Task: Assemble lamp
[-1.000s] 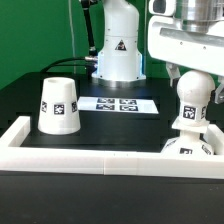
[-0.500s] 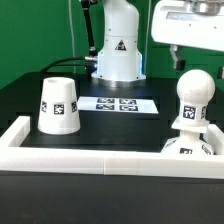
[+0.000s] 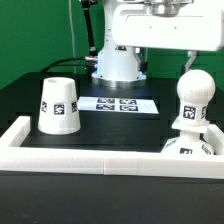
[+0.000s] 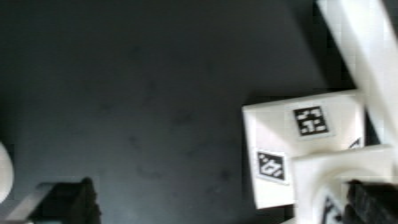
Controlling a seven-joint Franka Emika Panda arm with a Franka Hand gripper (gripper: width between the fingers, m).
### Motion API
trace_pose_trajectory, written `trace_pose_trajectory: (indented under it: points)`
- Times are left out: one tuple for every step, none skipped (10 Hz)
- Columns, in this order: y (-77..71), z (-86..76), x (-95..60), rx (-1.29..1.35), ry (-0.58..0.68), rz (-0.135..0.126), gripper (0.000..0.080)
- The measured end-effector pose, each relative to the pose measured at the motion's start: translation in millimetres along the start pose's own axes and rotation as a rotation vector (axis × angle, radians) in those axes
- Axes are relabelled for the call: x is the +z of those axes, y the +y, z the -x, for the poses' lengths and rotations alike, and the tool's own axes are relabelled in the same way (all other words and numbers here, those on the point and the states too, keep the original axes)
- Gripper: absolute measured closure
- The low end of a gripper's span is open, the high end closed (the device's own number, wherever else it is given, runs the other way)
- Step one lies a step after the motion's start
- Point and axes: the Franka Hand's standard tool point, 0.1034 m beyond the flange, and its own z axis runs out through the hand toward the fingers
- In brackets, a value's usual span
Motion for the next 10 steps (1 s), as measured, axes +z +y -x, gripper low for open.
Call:
trace_pose_trajectory:
  points:
    - [10.8, -3.9, 3.6, 0.071, -0.068, 0.004, 0.01]
    - [5.4, -7.0, 2.7, 0.062, -0.049, -0.004, 0.01]
    - [2.8, -4.9, 3.5, 0.055, -0.049, -0.004, 0.01]
    - [3.8, -5.4, 4.0, 0.057, -0.05, -0.003, 0.01]
    - [4.0, -5.1, 4.6, 0.057, -0.051, -0.003, 0.01]
    - [12.2, -4.7, 7.8, -0.006, -0.044, -0.004, 0.01]
    - [34.1, -4.4, 7.6, -0.042, -0.048, 0.002, 0.01]
    - [52.8, -7.0, 5.4, -0.043, -0.033, 0.009, 0.01]
    - [67.0, -11.0, 3.9, -0.048, -0.01, 0.006, 0.01]
    - [82.9, -16.6, 4.8, -0.073, 0.002, 0.007, 0.01]
